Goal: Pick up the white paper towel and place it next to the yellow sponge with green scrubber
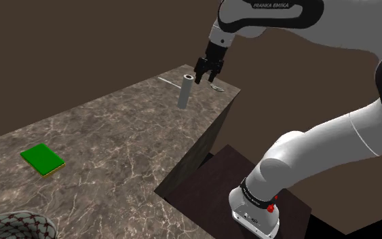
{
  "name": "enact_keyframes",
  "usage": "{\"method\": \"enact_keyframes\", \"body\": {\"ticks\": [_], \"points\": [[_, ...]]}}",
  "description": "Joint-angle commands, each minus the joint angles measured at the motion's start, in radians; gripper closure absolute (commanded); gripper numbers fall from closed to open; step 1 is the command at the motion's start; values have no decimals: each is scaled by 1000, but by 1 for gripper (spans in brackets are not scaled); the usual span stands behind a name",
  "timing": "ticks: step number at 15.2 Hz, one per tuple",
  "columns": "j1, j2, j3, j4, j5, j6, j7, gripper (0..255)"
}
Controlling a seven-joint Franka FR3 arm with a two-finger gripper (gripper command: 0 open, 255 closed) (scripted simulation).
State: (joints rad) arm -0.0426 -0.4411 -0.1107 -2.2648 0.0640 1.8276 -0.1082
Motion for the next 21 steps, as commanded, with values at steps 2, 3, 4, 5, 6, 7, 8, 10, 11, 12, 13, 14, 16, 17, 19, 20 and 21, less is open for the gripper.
{"method": "enact_keyframes", "body": {"ticks": [2, 3, 4, 5, 6, 7, 8, 10, 11, 12, 13, 14, 16, 17, 19, 20, 21], "points": [[-7, 128, -26, 81, -4, 37, -35, 0], [-10, 167, -33, 109, -4, 44, -46, 0], [-12, 206, -40, 139, -3, 51, -56, 0], [-15, 245, -47, 169, -2, 56, -67, 0], [-17, 284, -54, 201, 1, 60, -77, 0], [-20, 323, -60, 234, 3, 63, -87, 0], [-24, 363, -66, 269, 6, 65, -98, 0], [-32, 443, -76, 342, 14, 65, -117, 0], [-36, 483, -81, 380, 19, 63, -127, 0], [-41, 523, -85, 421, 24, 60, -137, 0], [-47, 564, -89, 463, 29, 56, -146, 0], [-53, 606, -92, 506, 34, 50, -154, 0], [-67, 690, -97, 600, 45, 34, -170, 0], [-75, 733, -99, 650, 51, 25, -178, 0], [-93, 823, -101, 758, 62, 0, -191, 0], [-100, 855, -101, 799, 65, -11, -195, 0], [-100, 856, -100, 787, 66, 2, -195, 0]]}}
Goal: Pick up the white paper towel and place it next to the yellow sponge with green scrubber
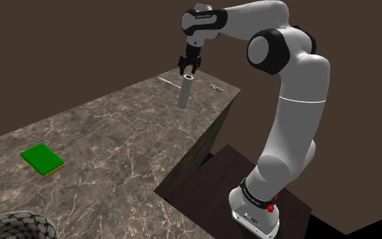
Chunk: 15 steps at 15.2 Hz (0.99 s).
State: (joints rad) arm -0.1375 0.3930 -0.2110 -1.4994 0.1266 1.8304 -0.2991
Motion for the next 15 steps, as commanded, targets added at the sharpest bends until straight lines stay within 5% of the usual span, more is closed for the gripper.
{"method": "enact_keyframes", "body": {"ticks": [1, 14, 15], "points": [[-4, 23, 0, 10, 4, 12, -5, 0], [-1, 34, 3, -50, 8, 82, -8, 0], [-1, 34, 3, -50, 8, 82, -8, 255]]}}
